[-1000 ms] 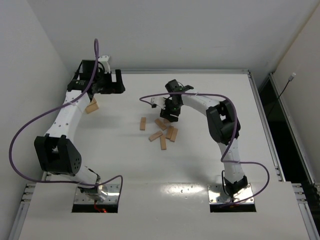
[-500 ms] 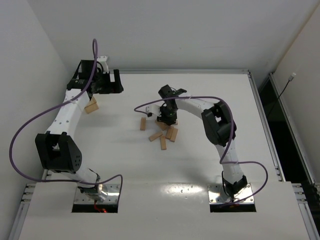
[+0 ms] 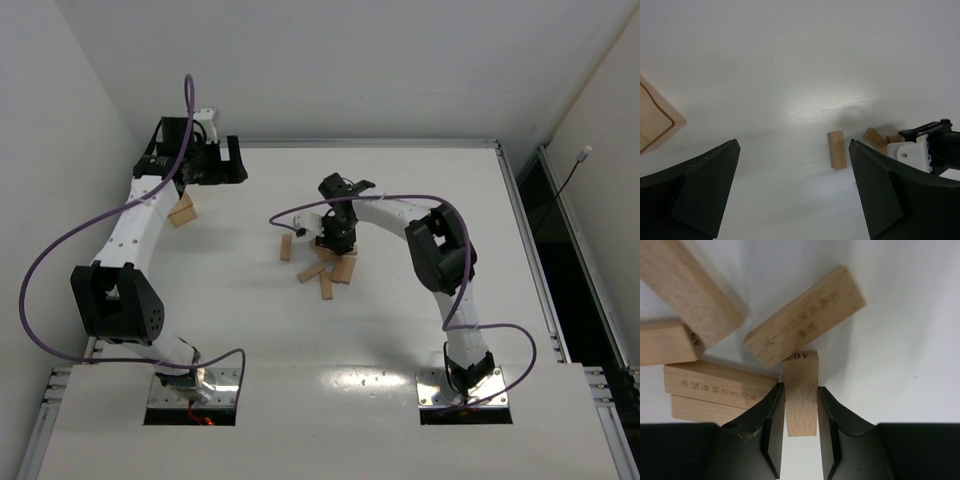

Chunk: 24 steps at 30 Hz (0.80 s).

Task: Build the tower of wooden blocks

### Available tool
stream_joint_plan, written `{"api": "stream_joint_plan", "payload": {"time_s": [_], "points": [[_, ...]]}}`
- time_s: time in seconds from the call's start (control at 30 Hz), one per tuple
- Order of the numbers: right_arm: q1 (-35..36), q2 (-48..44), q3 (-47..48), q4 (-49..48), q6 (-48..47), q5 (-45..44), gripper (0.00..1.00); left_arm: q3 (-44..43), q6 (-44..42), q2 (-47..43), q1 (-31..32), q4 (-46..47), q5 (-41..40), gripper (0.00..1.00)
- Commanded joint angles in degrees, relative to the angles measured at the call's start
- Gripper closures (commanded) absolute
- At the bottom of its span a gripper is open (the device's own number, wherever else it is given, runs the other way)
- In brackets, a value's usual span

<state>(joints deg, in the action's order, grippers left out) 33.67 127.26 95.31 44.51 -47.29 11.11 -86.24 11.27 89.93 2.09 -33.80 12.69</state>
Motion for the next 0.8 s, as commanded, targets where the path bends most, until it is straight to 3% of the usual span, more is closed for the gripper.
{"api": "stream_joint_plan", "payload": {"time_s": [0.0, 0.3, 0.5, 0.63, 0.77], "points": [[2.88, -2.45, -6.43, 3.66, 2.99, 4.26, 1.00, -2.53, 0.77, -0.28, -0.59, 1.02, 1.02, 0.10], [9.48, -9.49, -14.97, 4.26, 8.43, 10.76, 1.00, -2.53, 1.30, 0.25, -0.59, 1.02, 1.02, 0.10], [11.24, -9.49, -13.93, 2.60, 17.39, 13.23, 1.00, -2.01, 1.30, -0.28, -0.59, 1.55, 1.02, 0.10], [7.13, -10.01, -9.98, -2.56, 26.09, 12.70, 1.00, -2.01, 1.30, -0.28, -0.59, 1.55, 1.02, 0.10], [2.11, -13.00, -8.30, -8.38, 40.47, 10.59, 1.00, -2.01, 1.30, -0.28, -0.59, 1.55, 1.02, 0.10]]}}
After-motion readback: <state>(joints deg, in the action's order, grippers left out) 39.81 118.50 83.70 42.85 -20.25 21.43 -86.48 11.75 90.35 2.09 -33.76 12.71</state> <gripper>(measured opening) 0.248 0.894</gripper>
